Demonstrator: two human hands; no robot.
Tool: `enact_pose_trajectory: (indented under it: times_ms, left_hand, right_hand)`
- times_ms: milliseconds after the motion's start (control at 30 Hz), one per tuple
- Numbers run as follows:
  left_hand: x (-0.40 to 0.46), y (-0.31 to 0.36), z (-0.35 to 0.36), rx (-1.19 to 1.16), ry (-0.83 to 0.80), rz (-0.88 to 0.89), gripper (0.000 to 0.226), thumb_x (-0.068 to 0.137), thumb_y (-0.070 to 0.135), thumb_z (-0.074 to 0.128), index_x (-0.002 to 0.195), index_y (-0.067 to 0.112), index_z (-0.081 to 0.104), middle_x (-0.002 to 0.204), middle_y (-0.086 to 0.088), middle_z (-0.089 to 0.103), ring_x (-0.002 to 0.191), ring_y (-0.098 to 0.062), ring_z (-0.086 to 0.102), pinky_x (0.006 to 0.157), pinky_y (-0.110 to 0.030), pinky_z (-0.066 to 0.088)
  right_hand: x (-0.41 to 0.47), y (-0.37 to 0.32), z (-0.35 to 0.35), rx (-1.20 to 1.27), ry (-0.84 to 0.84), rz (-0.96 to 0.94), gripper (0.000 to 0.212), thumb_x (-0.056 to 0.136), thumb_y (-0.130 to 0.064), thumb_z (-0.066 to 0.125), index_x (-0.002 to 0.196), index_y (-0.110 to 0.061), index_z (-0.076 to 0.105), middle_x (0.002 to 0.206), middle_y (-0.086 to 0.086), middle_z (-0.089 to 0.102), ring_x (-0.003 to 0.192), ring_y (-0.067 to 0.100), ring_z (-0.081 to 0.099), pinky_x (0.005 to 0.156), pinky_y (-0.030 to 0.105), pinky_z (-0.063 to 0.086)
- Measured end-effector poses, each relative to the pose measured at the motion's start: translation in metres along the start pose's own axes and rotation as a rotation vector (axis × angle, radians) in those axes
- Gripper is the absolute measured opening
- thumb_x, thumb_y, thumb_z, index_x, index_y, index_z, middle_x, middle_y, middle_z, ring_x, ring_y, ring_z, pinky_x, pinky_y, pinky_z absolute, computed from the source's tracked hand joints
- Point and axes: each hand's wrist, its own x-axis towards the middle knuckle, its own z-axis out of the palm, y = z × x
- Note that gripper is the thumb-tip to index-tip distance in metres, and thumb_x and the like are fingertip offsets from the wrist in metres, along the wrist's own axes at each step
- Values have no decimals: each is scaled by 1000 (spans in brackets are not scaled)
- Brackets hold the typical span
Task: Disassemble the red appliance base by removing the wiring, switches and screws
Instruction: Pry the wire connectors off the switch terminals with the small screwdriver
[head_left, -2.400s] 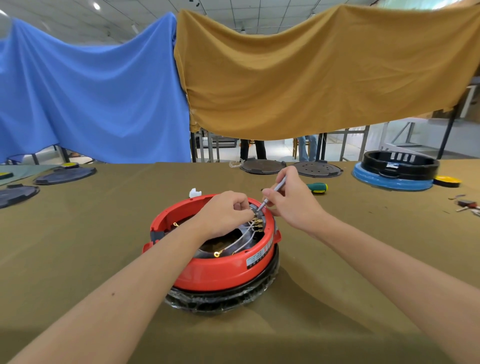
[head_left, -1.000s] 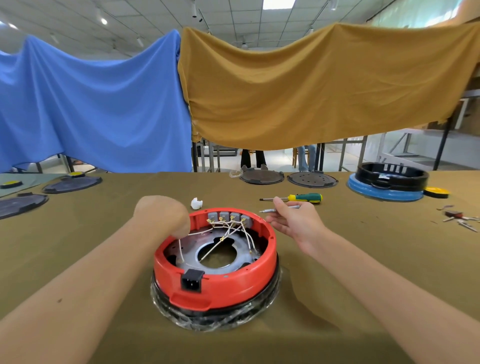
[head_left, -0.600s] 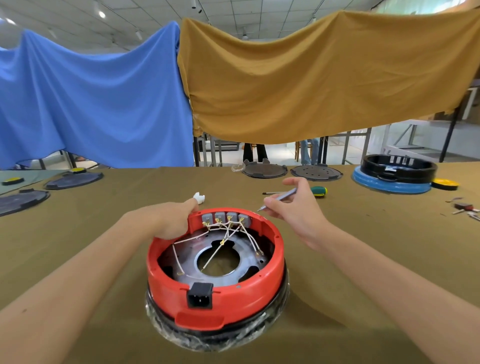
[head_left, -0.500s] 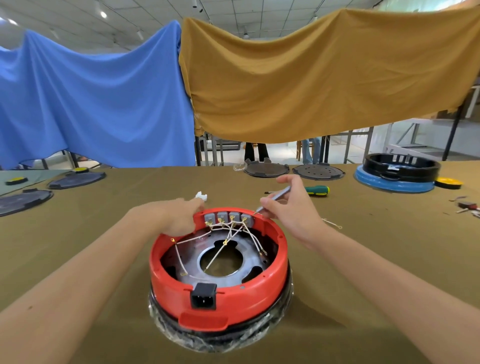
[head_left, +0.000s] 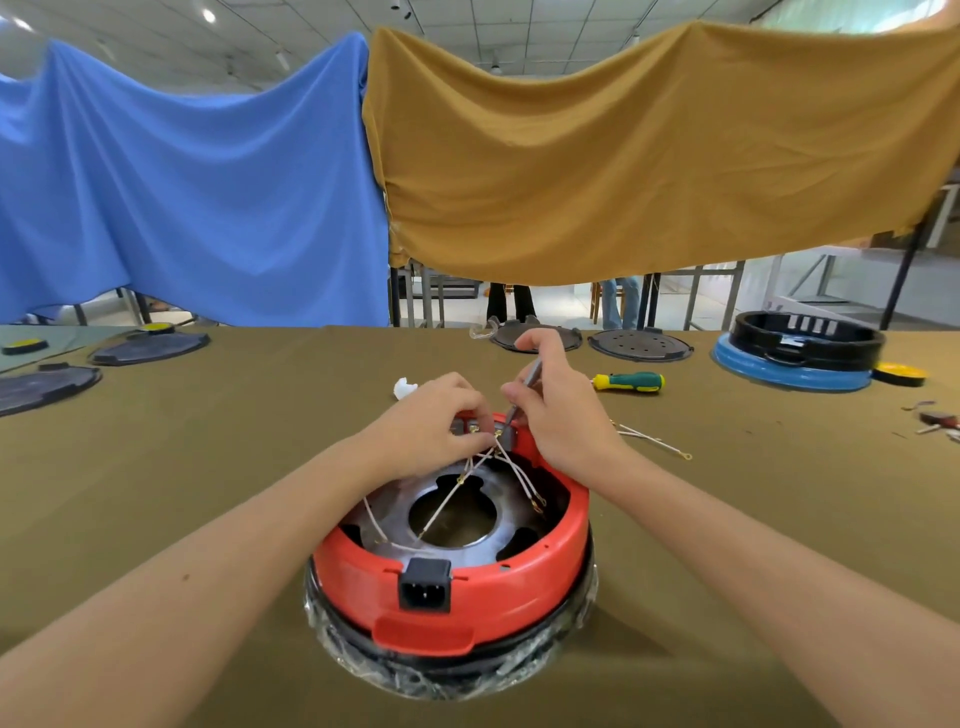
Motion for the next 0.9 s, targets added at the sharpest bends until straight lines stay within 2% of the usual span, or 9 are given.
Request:
enact_pose_trajectory:
  times_ms: [133, 267, 333, 400, 533, 633, 733, 800, 900]
  left_hand:
    - [3, -2, 0, -25, -8, -15, 6, 85, 31, 72, 85, 32, 66, 108, 2, 53, 97, -6, 53, 85, -18, 36]
    - [-1, -6, 4, -136, 23, -53, 5, 83, 30, 75, 84, 29, 71, 110, 5, 52, 101, 0, 52, 81, -2, 32]
    - [-1, -8, 5, -159, 27, -59, 5, 83, 30, 76, 82, 29, 71, 110, 5, 52, 101, 2, 51, 83, -1, 31]
    - [0, -8, 5, -176, 27, -66, 6, 83, 29, 76, 80, 30, 71, 109, 6, 52, 99, 6, 50, 82, 0, 31]
    - [0, -10, 6, -188, 24, -75, 7, 82, 29, 77, 78, 30, 71, 109, 7, 52, 96, 10, 50, 79, 2, 31]
    - [1, -11, 6, -188, 28, -83, 7, 82, 28, 77, 78, 30, 71, 111, 6, 53, 96, 10, 50, 78, 3, 30]
    - [1, -11, 6, -188, 27, -78, 6, 82, 28, 76, 78, 28, 72, 112, 6, 53, 98, 10, 50, 79, 3, 30]
    - [0, -12, 6, -201, 29, -79, 7, 82, 27, 76, 77, 28, 71, 112, 6, 53, 100, 9, 50, 79, 4, 29]
    - [0, -13, 6, -213, 24, -81, 8, 82, 26, 77, 76, 28, 71, 113, 6, 53, 101, 9, 49, 79, 5, 28]
  right_hand:
    - [2, 0, 0, -39, -8, -24, 34, 98, -12, 58, 111, -35, 37, 82, 0, 60, 74, 17, 65, 75, 36, 54]
    - [3, -2, -3, -85, -41, -72, 27, 96, -14, 61, 109, -29, 43, 79, -1, 61, 70, 17, 67, 75, 43, 55]
    - [4, -3, -3, -127, -55, -112, 25, 95, -14, 63, 105, -26, 44, 76, -2, 61, 69, 19, 66, 73, 44, 54]
    - [6, -5, -3, -171, -68, -147, 24, 94, -15, 64, 101, -24, 43, 73, -5, 61, 67, 18, 65, 69, 40, 52]
    - [6, -3, -2, -254, -63, -207, 21, 94, -16, 64, 97, -20, 43, 65, -13, 54, 63, 11, 57, 65, 31, 37]
    - [7, 0, 1, -195, -40, -159, 22, 96, -14, 60, 96, -19, 40, 67, -10, 55, 64, 12, 57, 60, 29, 39]
    - [12, 3, 4, -124, -22, -67, 22, 97, -12, 58, 95, -21, 38, 66, -7, 51, 56, 4, 49, 54, 18, 36]
    - [16, 5, 4, -63, -29, 0, 23, 97, -11, 57, 96, -22, 37, 67, -5, 49, 54, 0, 50, 53, 13, 39]
    - [20, 9, 5, 8, -44, 97, 23, 98, -13, 57, 98, -22, 36, 73, 0, 48, 60, 11, 47, 57, 24, 40]
